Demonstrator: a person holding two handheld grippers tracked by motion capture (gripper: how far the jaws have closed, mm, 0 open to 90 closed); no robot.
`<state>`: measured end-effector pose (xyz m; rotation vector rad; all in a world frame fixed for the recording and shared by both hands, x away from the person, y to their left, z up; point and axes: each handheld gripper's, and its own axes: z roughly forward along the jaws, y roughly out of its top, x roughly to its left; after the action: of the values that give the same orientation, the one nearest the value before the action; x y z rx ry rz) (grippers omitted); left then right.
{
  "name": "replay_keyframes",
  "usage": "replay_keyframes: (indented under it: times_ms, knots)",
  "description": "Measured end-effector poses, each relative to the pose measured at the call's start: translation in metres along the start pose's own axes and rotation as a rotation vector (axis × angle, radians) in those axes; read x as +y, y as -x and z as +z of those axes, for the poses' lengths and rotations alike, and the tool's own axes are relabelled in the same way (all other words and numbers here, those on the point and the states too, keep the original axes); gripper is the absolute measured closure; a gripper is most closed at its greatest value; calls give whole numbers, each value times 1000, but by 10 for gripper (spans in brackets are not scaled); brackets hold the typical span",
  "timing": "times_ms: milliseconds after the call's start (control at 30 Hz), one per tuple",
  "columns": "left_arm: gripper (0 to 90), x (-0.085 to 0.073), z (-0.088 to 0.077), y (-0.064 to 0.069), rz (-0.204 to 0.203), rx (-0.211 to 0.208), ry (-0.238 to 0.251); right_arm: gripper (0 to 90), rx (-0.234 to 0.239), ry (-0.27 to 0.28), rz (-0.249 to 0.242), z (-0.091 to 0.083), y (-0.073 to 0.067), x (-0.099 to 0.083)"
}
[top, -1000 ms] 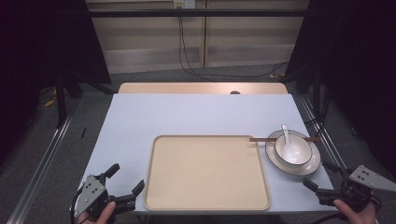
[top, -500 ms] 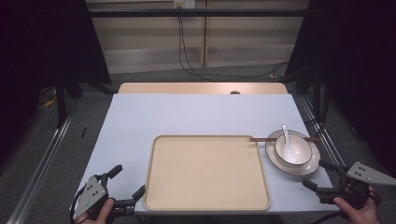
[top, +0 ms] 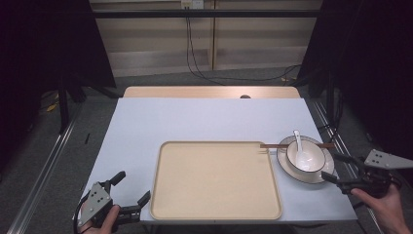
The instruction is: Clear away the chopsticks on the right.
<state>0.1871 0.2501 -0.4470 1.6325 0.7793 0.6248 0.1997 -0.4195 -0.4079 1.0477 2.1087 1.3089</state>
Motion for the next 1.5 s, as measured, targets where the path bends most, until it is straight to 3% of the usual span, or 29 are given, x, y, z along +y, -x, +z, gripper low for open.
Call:
replay_keyframes:
  times_ms: [67,367,633,733,867,1033,1167,1333,1500]
  knots:
    - [7,0,0,-1,1,-5,-3,161,8,-45,-4,2,9,7]
    - [7,-1,-1,-1,-20,3,-7,237,-5,-61,-33,6,48,25]
    - [7,-1,0,0,-8,8,-23,348,-14,-168,-59,22,74,38]
    - [7,-2,0,1,-9,-5,-26,348,20,-210,-55,31,85,42]
    - [8,-2,0,1,-9,-9,-35,378,17,-282,-62,45,98,45]
    - [7,-2,1,1,-12,-10,-34,448,20,-361,-69,61,108,43]
    - [8,-2,1,1,-14,-14,-38,559,40,-418,-88,71,115,39]
    - [8,-2,1,0,-13,-15,-42,603,54,-505,-92,84,122,37]
    - [8,-3,1,0,-11,-15,-46,683,74,-527,-111,94,124,35]
